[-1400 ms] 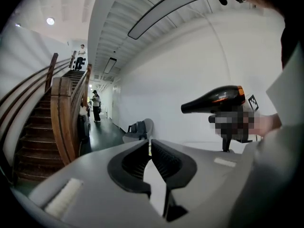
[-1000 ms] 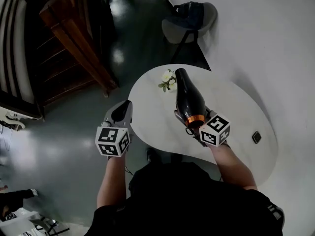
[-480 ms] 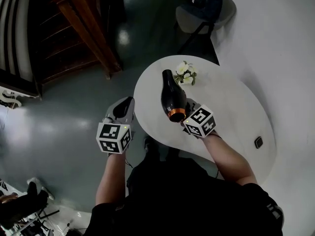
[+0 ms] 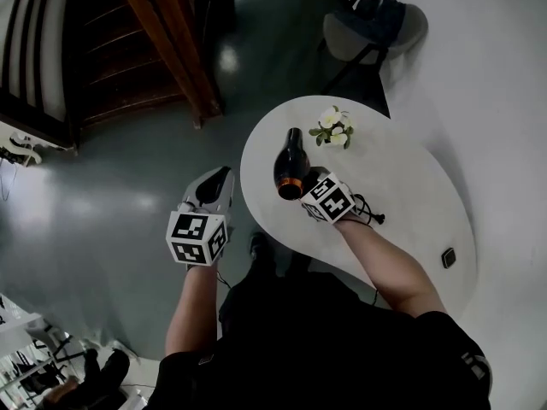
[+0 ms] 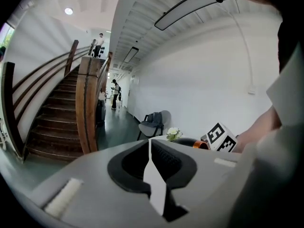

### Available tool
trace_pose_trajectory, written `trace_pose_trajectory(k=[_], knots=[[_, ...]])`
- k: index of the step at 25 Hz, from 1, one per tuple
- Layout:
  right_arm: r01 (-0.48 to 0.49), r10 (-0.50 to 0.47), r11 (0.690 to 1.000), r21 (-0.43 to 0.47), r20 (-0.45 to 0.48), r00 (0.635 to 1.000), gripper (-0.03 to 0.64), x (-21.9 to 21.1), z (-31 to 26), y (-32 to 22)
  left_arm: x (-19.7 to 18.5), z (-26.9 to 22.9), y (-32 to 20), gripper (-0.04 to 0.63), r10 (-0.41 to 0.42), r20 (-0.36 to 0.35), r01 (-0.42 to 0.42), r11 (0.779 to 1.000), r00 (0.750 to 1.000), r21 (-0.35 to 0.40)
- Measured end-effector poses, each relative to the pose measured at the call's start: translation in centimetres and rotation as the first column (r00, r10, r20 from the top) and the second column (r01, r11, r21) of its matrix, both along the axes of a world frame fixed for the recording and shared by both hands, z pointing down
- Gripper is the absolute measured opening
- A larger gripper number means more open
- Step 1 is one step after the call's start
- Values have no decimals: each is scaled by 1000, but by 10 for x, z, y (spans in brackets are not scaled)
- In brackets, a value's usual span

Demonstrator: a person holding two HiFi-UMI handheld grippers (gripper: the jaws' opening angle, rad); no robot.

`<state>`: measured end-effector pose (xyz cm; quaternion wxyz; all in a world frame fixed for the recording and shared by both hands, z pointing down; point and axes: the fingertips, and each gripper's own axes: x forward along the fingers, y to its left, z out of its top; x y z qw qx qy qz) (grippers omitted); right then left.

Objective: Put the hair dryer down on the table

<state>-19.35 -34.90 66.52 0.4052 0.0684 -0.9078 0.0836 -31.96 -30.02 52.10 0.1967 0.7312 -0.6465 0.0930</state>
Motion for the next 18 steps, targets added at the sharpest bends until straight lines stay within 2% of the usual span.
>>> trace_pose_trajectory(k=[7,11,18], knots=[[52,-46,998,33,-141,989,144,1,39,7,-2,3,12,28,-23,-16,23,1000,1000,-2],[83,-69,994,68,-177,982,144,-1,44,9,-5,6,16,28,-32,-25,32,999,999,-5],[114,-94,991,75,-237,967,144,-3,59,20,-5,4,18,28,-31,-34,31,1000,999,-3]])
